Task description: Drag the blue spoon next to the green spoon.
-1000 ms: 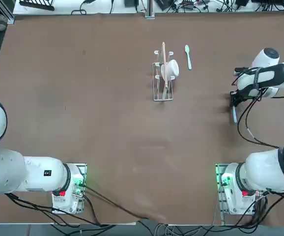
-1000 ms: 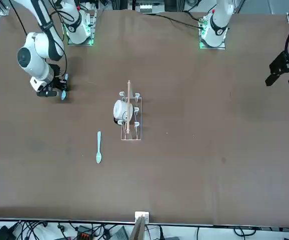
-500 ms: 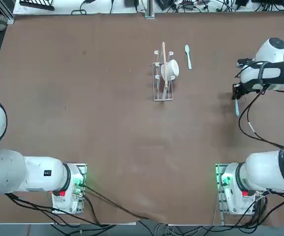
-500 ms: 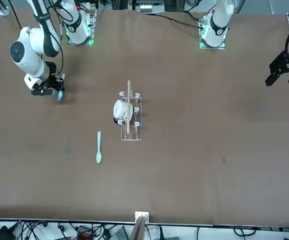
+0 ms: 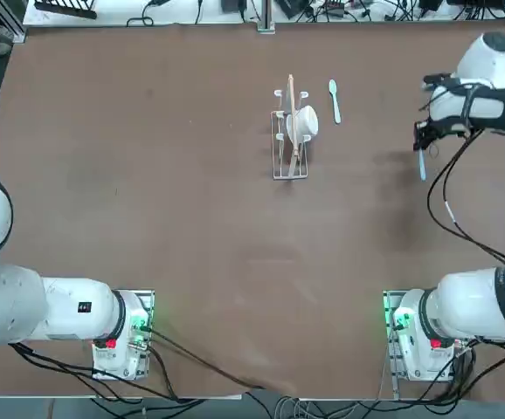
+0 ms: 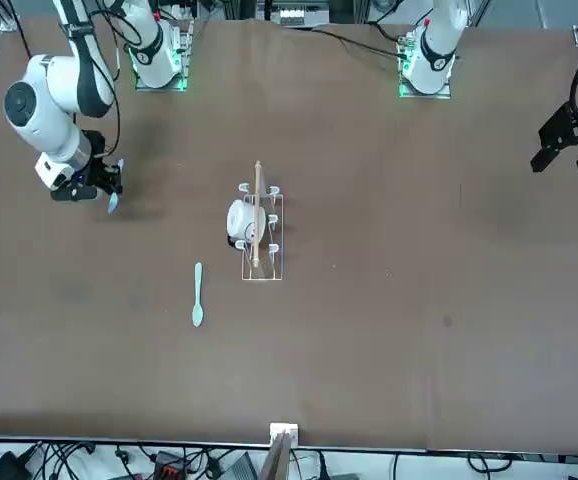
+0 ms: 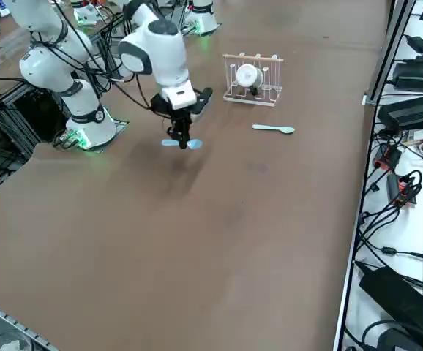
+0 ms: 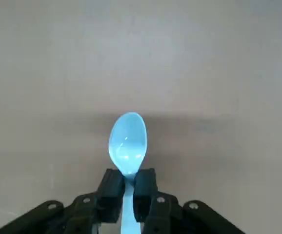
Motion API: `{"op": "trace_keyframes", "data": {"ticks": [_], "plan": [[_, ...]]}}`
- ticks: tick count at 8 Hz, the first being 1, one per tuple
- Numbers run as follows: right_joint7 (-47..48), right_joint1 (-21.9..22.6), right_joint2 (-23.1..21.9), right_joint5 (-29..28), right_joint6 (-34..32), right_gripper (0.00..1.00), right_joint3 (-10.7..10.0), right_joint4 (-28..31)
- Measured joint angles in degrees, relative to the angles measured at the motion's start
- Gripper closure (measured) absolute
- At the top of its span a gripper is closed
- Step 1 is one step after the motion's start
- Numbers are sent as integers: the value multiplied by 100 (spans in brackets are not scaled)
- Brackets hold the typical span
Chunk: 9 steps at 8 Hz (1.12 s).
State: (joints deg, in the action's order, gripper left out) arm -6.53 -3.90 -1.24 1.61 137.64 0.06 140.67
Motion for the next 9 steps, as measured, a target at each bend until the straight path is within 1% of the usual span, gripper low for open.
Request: {"op": "trace_keyframes", "data": {"ticks": [2, 3, 7, 9], "plan": [[82, 162, 267, 0, -498, 85, 3, -705], [130, 244, 480, 0, -802, 85, 4, -1159], [414, 552, 1591, -4, -1790, 85, 12, -3301], [646, 768, 2206, -5, -2045, 85, 17, -4237]]}}
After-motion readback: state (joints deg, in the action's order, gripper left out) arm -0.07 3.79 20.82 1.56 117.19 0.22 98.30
